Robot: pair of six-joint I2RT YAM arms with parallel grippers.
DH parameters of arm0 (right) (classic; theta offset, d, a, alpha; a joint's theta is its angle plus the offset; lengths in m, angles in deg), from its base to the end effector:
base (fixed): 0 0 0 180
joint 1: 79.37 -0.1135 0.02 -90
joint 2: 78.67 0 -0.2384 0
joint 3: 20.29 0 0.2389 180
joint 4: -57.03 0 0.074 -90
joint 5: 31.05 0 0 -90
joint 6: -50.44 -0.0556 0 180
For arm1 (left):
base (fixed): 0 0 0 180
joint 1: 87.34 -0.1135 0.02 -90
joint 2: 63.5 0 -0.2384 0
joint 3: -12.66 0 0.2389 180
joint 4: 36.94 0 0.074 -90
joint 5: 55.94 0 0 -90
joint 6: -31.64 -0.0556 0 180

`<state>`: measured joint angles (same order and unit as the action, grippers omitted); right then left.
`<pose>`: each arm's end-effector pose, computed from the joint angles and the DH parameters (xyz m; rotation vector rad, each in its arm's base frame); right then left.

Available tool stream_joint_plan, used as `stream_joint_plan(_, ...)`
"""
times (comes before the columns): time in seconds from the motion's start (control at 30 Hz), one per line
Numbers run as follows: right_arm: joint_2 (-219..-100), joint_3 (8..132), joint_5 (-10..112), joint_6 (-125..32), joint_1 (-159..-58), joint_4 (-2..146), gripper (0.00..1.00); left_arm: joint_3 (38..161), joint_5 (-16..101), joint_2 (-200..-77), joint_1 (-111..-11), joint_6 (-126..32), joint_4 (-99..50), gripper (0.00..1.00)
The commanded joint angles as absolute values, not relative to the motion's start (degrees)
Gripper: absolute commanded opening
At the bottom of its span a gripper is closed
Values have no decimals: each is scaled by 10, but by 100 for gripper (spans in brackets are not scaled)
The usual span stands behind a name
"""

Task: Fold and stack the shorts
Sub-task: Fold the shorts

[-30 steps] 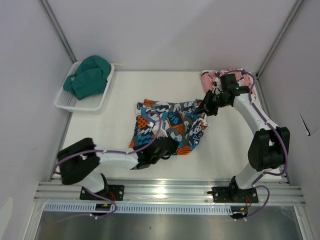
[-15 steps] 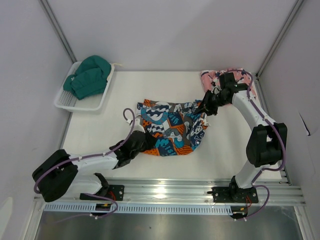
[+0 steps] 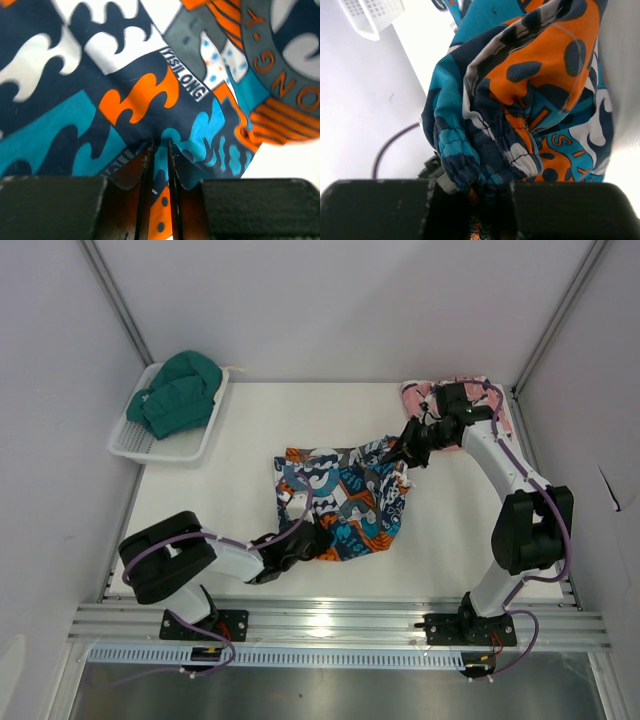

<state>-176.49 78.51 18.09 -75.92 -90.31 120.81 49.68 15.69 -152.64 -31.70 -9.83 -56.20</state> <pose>0.3312 0.1011 0.2506 0.3630 2.7347 1.2041 0.1666 -0.2127 0.0945 -0.0567 2.2003 -0.7241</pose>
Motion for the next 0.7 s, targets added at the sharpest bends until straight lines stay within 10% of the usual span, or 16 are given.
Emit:
stream_joint_plan(0.0, -1756, 832, 157, -785, -906, 1214, 0, 500, 124, -1569, -278, -68, -584, 20)
stream_joint_plan(0.4, -1863, 1038, 356, -714, -951, 1412, 0, 516, 115, -1523, -229, -35, -529, 24)
stream_joint_plan(0.67, -1888, 1035, 459, -715, -993, 1421, 0, 499, 121, -1246, -277, -58, -308, 81)
